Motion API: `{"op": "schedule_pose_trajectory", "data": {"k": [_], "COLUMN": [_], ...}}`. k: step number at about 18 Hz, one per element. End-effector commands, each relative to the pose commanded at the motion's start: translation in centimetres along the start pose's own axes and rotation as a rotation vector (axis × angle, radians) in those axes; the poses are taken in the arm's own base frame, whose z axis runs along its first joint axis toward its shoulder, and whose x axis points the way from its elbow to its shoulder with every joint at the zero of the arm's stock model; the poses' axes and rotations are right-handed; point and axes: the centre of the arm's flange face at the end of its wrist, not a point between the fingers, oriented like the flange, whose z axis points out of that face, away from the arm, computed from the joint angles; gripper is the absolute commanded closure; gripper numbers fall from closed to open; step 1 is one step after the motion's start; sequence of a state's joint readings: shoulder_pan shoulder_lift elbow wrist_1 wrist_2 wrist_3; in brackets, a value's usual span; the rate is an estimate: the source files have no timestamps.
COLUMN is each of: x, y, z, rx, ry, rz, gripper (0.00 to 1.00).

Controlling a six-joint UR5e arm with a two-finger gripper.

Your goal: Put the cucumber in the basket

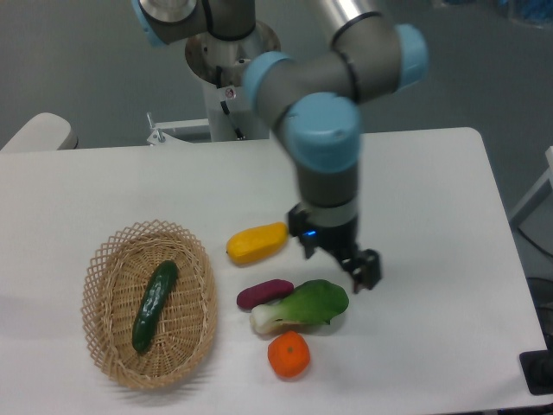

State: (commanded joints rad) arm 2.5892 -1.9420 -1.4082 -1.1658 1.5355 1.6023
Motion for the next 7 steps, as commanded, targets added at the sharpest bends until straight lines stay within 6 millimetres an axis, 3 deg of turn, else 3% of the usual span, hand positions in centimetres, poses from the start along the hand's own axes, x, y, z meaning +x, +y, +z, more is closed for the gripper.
{"op": "schedule_pose_trajectory", "data": {"k": [3, 7], "x": [-0.4, -0.6], "y": [3.2, 3.9], "z": [0.4, 0.5], "rx": [0.000, 0.017], "ry": [0.003, -0.007], "rz": [0.136, 0.180], "gripper": [0.00, 0.00]}}
